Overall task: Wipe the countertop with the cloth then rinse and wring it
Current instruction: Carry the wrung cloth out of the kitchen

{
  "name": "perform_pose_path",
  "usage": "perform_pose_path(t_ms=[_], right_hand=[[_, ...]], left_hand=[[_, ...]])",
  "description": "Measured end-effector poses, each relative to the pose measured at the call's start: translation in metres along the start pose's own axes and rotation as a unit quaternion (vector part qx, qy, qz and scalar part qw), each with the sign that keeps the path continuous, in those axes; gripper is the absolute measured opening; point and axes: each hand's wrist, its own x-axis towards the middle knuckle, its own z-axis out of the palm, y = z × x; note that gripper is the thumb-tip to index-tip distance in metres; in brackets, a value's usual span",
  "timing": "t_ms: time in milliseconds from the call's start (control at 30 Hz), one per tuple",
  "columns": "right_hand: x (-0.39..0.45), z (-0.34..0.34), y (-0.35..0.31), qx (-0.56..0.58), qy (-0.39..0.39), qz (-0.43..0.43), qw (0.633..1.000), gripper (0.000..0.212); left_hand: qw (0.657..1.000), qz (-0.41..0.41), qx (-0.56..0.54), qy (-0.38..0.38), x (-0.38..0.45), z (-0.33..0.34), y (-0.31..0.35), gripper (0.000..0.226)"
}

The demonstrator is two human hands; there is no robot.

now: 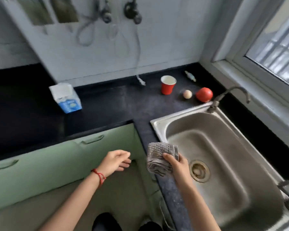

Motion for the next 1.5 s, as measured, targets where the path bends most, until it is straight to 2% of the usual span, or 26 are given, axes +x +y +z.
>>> perform_pose_path(t_ms=[100, 233, 367, 500, 600, 700, 800, 967, 1167, 1400, 1500], right_hand=[[-0.002, 0.055, 0.015, -0.072, -0.067, 0.005, 0.995, 0.007], [-0.014, 0.137, 0.046, -0.184, -0.16, -0.003, 0.97, 0.011], [-0.038, 0.221, 0.09, -0.318, -0.269, 0.013, 0.909, 0.012], [-0.067, 0.299, 0.139, -0.406, -0.325, 0.0, 0.854, 0.023], [-0.086, 0.352, 0.174, -0.454, -0.36, 0.004, 0.815, 0.023], [-0.099, 0.4, 0.205, -0.506, -0.368, -0.014, 0.78, 0.008], [-0.111, 0.445, 0.234, -0.567, -0.382, -0.031, 0.729, 0.017], [-0.132, 0.527, 0.28, -0.637, -0.396, -0.054, 0.659, 0.023], [-0.17, 0.645, 0.349, -0.673, -0.43, -0.078, 0.596, 0.033], [-0.259, 0.796, 0.41, -0.699, -0.509, -0.103, 0.491, 0.034], [-0.307, 0.856, 0.438, -0.687, -0.555, -0.112, 0.456, 0.033]], left_hand=[[0.991, -0.047, -0.065, 0.105, -0.032, -0.072, -0.053, 0.022], [0.95, -0.119, -0.185, 0.221, -0.096, -0.149, -0.148, 0.016], [0.875, -0.177, -0.311, 0.326, -0.174, -0.201, -0.246, 0.011], [0.781, -0.222, -0.418, 0.407, -0.247, -0.23, -0.331, 0.013], [0.713, -0.238, -0.497, 0.434, -0.29, -0.237, -0.381, 0.017], [0.658, -0.247, -0.55, 0.451, -0.315, -0.239, -0.415, 0.015], [0.612, -0.243, -0.588, 0.469, -0.33, -0.249, -0.435, 0.015], [0.556, -0.228, -0.621, 0.503, -0.348, -0.305, -0.464, 0.017], [0.493, -0.228, -0.642, 0.542, -0.381, -0.397, -0.519, 0.018], [0.422, -0.268, -0.68, 0.536, -0.419, -0.472, -0.572, 0.02], [0.378, -0.266, -0.703, 0.541, -0.433, -0.498, -0.596, 0.017]])
